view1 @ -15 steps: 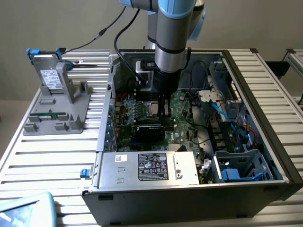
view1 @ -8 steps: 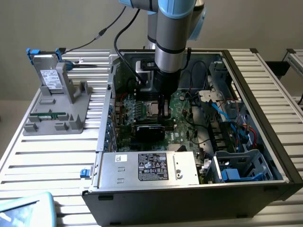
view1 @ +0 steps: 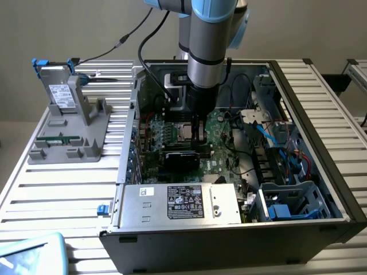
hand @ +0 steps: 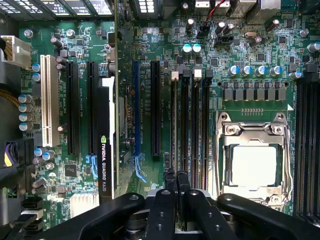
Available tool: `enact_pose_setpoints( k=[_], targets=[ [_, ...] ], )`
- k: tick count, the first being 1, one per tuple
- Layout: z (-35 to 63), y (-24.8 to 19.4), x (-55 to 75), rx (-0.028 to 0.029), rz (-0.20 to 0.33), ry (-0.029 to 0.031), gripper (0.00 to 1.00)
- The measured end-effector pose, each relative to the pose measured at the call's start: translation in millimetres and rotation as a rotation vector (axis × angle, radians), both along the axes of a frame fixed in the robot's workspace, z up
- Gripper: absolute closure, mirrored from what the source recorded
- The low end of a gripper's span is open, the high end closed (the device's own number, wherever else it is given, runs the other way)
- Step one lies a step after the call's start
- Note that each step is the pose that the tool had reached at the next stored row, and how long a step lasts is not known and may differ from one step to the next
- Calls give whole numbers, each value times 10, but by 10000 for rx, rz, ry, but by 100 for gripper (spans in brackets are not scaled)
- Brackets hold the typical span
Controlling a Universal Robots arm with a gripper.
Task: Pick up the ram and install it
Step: 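Insert the ram into the slot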
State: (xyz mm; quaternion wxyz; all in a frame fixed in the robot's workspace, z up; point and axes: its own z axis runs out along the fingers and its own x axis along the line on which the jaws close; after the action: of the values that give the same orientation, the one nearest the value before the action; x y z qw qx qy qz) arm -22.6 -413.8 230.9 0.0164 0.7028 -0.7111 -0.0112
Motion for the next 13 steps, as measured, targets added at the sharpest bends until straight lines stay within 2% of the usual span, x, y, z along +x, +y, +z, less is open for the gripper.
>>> enact_pose_setpoints(
  k=[6, 7, 8, 9, 10, 11, 13],
  targets=[
    [0, 0, 0, 0, 0, 0, 86],
    [0, 0, 0, 0, 1, 0, 80],
    [0, 0, 0, 0, 1, 0, 80],
    [0, 0, 0, 0, 0, 0, 73],
    [0, 0, 0, 0, 1, 0, 73],
    [0, 0, 0, 0, 0, 0, 67],
    [-13, 1, 0, 3, 1, -3, 67]
  ],
)
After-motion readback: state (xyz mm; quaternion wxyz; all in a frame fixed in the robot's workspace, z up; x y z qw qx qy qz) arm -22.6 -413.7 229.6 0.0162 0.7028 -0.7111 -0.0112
